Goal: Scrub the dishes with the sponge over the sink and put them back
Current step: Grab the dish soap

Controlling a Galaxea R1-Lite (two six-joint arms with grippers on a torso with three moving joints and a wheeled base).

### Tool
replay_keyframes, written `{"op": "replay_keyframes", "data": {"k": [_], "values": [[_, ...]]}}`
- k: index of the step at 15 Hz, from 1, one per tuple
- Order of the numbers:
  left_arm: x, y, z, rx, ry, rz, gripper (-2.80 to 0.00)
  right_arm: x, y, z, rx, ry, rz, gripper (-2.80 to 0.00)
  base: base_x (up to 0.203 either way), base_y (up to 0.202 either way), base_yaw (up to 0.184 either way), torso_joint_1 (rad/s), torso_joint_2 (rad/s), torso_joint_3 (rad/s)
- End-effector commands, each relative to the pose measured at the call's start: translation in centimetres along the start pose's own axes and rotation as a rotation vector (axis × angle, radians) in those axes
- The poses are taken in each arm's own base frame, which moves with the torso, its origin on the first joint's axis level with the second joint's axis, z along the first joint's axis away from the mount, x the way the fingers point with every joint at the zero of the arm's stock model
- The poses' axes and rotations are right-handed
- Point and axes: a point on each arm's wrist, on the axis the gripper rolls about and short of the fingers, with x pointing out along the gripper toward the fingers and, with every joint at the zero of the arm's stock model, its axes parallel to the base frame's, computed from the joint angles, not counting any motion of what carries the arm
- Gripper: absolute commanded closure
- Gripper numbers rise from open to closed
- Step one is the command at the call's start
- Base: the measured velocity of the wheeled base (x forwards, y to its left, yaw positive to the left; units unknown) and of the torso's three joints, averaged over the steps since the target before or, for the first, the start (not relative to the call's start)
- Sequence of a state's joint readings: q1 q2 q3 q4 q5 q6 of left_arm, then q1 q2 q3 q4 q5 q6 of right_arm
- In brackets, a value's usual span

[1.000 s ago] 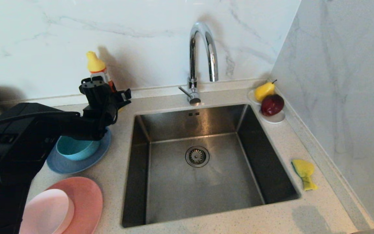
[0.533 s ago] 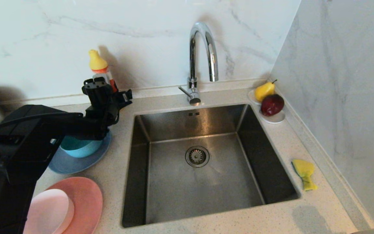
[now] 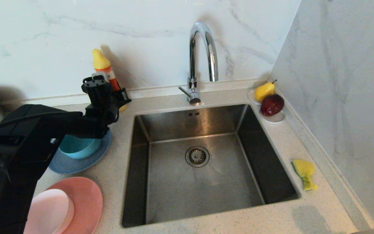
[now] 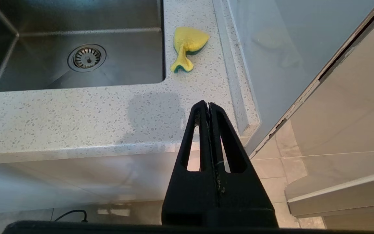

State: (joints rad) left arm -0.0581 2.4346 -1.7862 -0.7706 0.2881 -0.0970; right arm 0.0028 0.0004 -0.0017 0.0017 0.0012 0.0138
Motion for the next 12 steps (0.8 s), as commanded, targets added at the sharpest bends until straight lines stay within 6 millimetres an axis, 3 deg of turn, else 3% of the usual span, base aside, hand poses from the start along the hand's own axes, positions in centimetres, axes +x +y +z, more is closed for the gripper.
{"op": "replay_keyframes", "data": {"k": [1,5,12], "values": [[0.1,0.0,-0.5,0.002,0.004,0.002,0.00,0.0,0.0,0.0,0.000,0.000,0.001,0.00,0.000,0.000,0.000,0.000,0.00,0.000],[0.0,0.0,0.1,-0.004,-0.010,0.002,0.00,0.0,0.0,0.0,0.000,0.000,0.001,0.00,0.000,0.000,0.000,0.000,0.00,0.000],[-2.2,0.0,6.1,-0.035,-0.091,0.022,0.00,0.0,0.0,0.0,0.000,0.001,0.001,0.00,0.000,0.000,0.000,0.000,0.00,0.000]]}}
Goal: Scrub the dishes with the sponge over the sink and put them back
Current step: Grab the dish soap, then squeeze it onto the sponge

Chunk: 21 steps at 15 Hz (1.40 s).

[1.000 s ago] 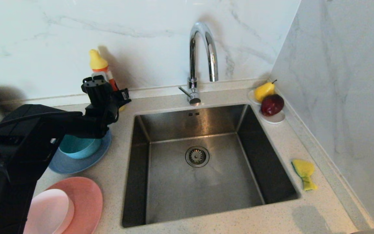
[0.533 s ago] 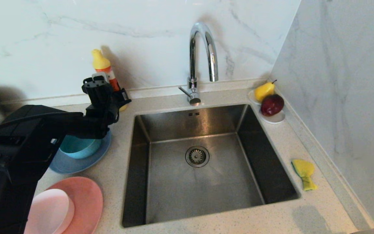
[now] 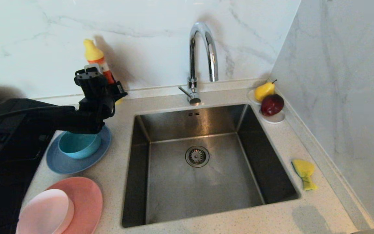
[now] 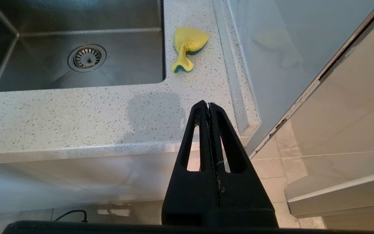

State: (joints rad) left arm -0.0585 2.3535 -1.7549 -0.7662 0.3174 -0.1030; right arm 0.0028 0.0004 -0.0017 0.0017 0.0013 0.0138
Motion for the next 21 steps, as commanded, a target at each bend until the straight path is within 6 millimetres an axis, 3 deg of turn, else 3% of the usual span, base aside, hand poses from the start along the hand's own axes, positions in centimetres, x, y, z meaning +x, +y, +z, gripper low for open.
{"op": "replay_keyframes", "data": {"k": [1,4,7,10,13,16,18,21], "values": [[-1.6,-0.1,3.8,-0.019,-0.049,-0.005,0.00,0.0,0.0,0.0,0.000,0.000,0.001,0.00,0.000,0.000,0.000,0.000,0.00,0.000],[-4.3,-0.1,6.9,-0.026,-0.059,-0.015,0.00,0.0,0.0,0.0,0.000,0.000,0.001,0.00,0.000,0.000,0.000,0.000,0.00,0.000],[-8.9,0.3,11.0,-0.032,-0.077,-0.020,0.00,0.0,0.0,0.0,0.000,0.001,0.001,0.00,0.000,0.000,0.000,0.000,0.00,0.000],[-15.2,1.4,16.6,-0.030,-0.102,-0.040,0.00,0.0,0.0,0.0,0.000,0.000,0.001,0.00,0.000,0.000,0.000,0.000,0.00,0.000],[-23.0,2.8,21.2,0.022,-0.053,-0.086,0.00,0.0,0.0,0.0,0.000,0.001,0.001,0.00,0.000,0.000,0.000,0.000,0.00,0.000],[-30.4,4.9,23.4,0.137,0.030,-0.182,0.00,0.0,0.0,0.0,0.000,0.000,0.001,0.00,0.000,0.000,0.000,0.000,0.00,0.000],[-34.0,6.1,24.0,0.255,0.068,-0.289,0.00,0.0,0.0,0.0,0.000,0.001,0.001,0.00,0.000,0.000,0.000,0.000,0.00,0.000],[-35.0,5.8,24.5,0.416,0.027,-0.421,0.00,0.0,0.0,0.0,0.000,0.000,0.001,0.00,0.000,0.000,0.000,0.000,0.00,0.000]]}}
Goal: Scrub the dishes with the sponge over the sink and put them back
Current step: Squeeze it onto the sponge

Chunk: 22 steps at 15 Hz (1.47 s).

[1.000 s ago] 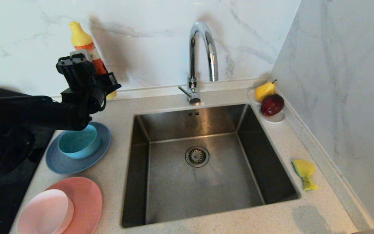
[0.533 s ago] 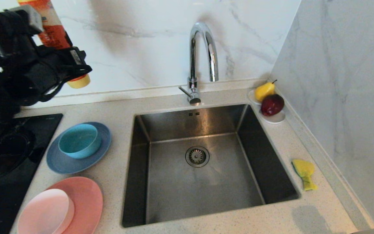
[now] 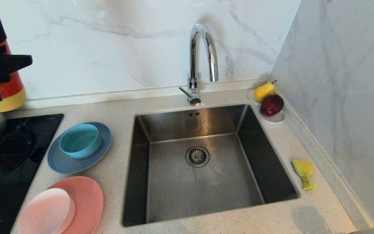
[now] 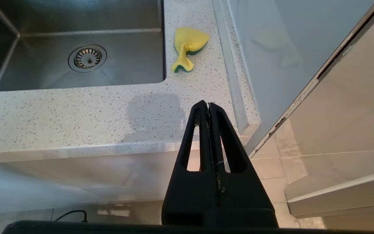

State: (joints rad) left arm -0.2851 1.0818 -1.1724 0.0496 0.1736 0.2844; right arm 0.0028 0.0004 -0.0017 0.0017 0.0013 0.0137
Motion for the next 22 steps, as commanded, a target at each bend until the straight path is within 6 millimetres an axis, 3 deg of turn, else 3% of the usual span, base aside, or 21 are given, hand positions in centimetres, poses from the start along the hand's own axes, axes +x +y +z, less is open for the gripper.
{"op": "replay_keyframes", "data": {"k": [1,6,11,14,17,22], "values": [[-1.9,0.0,0.9,0.065,-0.078,-0.076,0.00,0.0,0.0,0.0,0.000,0.000,0.001,0.00,0.000,0.000,0.000,0.000,0.00,0.000],[1.2,-2.9,1.2,0.115,-0.062,-0.245,0.00,0.0,0.0,0.0,0.000,0.000,0.001,0.00,0.000,0.000,0.000,0.000,0.00,0.000],[4.4,-6.4,0.2,0.326,-0.028,-0.357,0.00,0.0,0.0,0.0,0.000,0.001,0.001,0.00,0.000,0.000,0.000,0.000,0.00,0.000],[5.7,-8.4,0.7,0.386,-0.030,-0.373,0.00,0.0,0.0,0.0,0.000,0.000,0.001,0.00,0.000,0.000,0.000,0.000,0.00,0.000],[7.8,-9.1,3.2,0.373,-0.079,-0.338,0.00,0.0,0.0,0.0,0.000,0.000,0.001,0.00,0.000,0.000,0.000,0.000,0.00,0.000],[9.6,-15.2,5.9,0.413,-0.115,-0.323,0.00,0.0,0.0,0.0,0.000,0.001,0.001,0.00,0.000,0.000,0.000,0.000,0.00,0.000]]}}
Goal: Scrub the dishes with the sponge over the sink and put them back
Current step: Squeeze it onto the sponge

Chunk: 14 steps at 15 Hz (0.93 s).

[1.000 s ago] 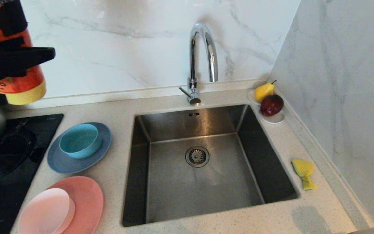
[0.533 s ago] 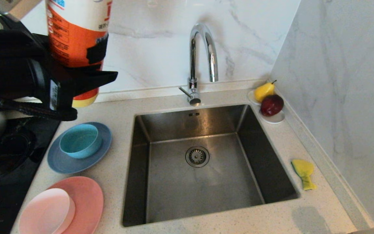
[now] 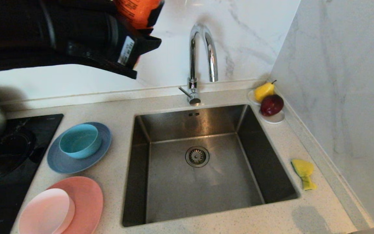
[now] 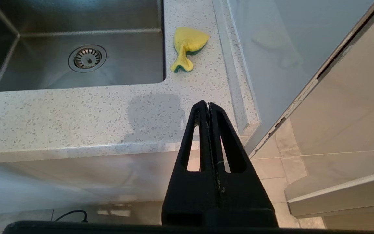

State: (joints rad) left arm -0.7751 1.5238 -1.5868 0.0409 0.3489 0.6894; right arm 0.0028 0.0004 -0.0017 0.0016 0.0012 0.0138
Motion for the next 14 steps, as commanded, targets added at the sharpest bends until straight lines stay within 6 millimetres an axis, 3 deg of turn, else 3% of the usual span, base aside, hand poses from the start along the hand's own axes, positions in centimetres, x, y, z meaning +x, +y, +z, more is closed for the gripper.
{"op": "replay_keyframes", "data": {"k": [1,7,14], "values": [[2.9,-3.4,1.2,0.021,0.013,-0.042,0.00,0.0,0.0,0.0,0.000,0.000,0.001,0.00,0.000,0.000,0.000,0.000,0.00,0.000],[4.1,-9.3,4.4,0.033,0.016,-0.061,0.00,0.0,0.0,0.0,0.000,0.000,0.001,0.00,0.000,0.000,0.000,0.000,0.00,0.000],[5.0,-16.1,5.4,0.060,0.047,-0.076,0.00,0.0,0.0,0.0,0.000,0.000,0.001,0.00,0.000,0.000,0.000,0.000,0.00,0.000]]}}
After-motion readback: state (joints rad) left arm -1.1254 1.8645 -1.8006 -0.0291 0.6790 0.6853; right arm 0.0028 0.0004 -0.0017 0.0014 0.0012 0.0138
